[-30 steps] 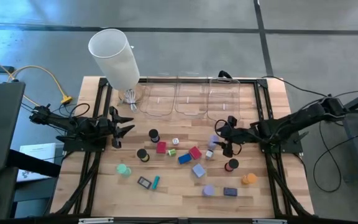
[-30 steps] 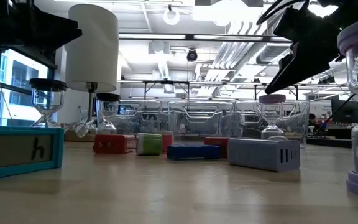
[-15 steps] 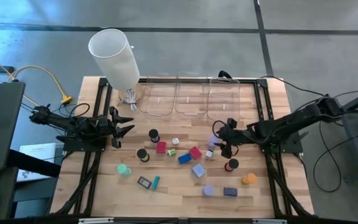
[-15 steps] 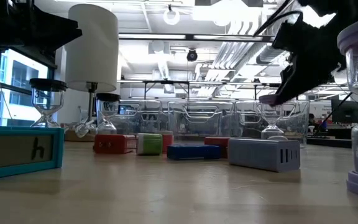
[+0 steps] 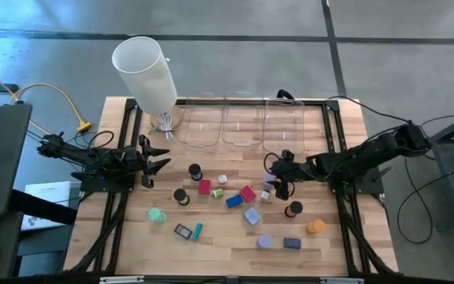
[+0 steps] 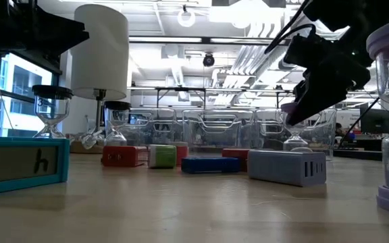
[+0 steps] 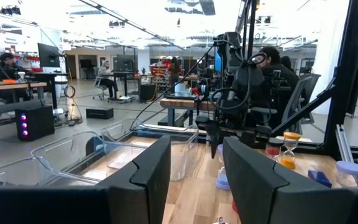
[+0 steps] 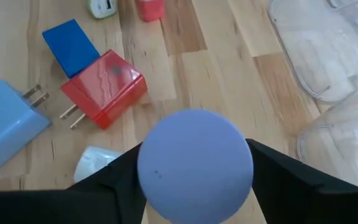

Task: Pick & Place Office items
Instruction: Put the top purple hourglass into the right transparent bin

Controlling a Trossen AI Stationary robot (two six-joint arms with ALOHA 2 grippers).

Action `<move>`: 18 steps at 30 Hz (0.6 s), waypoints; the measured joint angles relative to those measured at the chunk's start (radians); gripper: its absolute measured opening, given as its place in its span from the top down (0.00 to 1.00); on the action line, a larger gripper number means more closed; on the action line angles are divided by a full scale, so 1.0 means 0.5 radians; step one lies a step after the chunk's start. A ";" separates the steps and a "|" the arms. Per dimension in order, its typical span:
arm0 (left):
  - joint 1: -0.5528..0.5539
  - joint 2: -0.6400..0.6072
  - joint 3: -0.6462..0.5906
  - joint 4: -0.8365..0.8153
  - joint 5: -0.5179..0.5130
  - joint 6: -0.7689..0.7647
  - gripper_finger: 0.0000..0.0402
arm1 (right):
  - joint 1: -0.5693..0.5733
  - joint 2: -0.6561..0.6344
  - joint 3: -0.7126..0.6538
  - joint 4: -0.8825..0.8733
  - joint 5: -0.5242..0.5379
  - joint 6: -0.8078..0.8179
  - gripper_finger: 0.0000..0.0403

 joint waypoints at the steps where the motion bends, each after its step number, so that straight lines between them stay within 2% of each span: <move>1: 0.000 0.000 0.000 0.000 0.000 0.000 0.64 | 0.000 0.000 0.000 0.000 -0.001 0.000 0.45; 6: 0.000 0.000 0.000 0.000 0.000 0.001 0.64 | 0.002 -0.001 0.000 0.003 -0.004 -0.009 0.56; 13: 0.000 0.000 0.000 0.000 -0.001 0.022 0.64 | 0.003 -0.032 0.004 0.036 -0.007 -0.005 0.56; 18: 0.000 0.000 0.000 0.000 -0.001 0.020 0.64 | 0.007 -0.093 0.202 -0.143 -0.064 -0.001 0.56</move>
